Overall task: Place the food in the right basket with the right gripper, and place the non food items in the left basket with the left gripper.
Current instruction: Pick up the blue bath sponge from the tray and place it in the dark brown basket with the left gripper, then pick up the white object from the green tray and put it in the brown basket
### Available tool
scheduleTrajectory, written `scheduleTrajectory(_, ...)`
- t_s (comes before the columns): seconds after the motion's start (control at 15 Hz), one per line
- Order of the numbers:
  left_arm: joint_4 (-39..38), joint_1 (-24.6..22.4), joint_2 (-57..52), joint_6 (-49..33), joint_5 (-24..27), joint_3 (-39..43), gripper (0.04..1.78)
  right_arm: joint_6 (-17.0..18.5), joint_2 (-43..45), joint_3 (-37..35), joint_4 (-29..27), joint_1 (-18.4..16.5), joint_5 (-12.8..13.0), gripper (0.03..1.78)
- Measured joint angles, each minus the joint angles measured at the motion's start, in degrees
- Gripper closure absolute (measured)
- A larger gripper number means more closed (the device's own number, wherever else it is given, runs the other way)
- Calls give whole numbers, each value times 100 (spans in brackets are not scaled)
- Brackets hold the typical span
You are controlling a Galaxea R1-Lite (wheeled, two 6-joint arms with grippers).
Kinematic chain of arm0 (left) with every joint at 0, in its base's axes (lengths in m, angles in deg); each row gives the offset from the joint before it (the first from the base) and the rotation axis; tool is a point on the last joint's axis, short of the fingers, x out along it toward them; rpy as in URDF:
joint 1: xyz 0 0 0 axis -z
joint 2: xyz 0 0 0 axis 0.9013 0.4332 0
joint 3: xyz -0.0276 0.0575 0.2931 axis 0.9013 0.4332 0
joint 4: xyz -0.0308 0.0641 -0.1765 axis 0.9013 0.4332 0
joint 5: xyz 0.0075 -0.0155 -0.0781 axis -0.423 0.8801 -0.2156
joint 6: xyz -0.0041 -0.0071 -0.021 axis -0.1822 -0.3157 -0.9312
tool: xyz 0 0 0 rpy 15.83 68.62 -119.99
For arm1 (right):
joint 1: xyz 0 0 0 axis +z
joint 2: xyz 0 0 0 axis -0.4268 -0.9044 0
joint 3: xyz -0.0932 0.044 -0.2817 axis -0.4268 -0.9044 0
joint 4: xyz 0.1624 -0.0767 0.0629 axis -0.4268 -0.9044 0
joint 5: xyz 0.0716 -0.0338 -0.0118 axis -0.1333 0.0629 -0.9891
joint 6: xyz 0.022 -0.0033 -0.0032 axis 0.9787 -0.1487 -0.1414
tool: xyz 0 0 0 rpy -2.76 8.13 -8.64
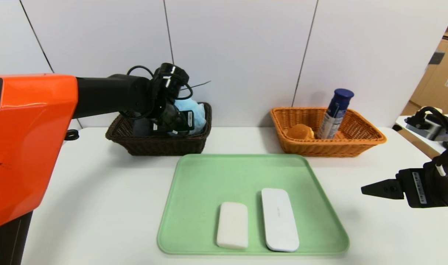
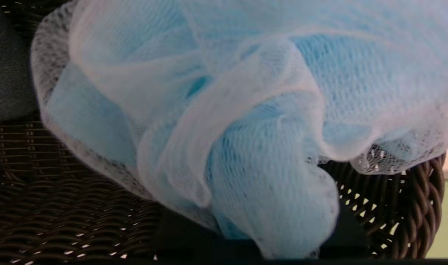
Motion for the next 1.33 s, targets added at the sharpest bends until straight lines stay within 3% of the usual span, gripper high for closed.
scheduleTrajectory(0.33, -1, 0, -89, -23, -9, 20, 71, -2, 88, -107, -4, 0, 2, 11)
scheduleTrajectory(0.67, 311, 179, -922, -50, -11, 27, 43, 6, 188, -229, 5, -6, 0, 11)
scheduleTrajectory(1.07, 3045, 1571, -1985, -1014, 4, 33, 26, 0, 166, -260, 7, 5, -6, 11)
scheduleTrajectory(1.33, 3443, 2361, -1853, -1517, 249, 66, 20, 9, 171, -322, 5, 0, 0, 11)
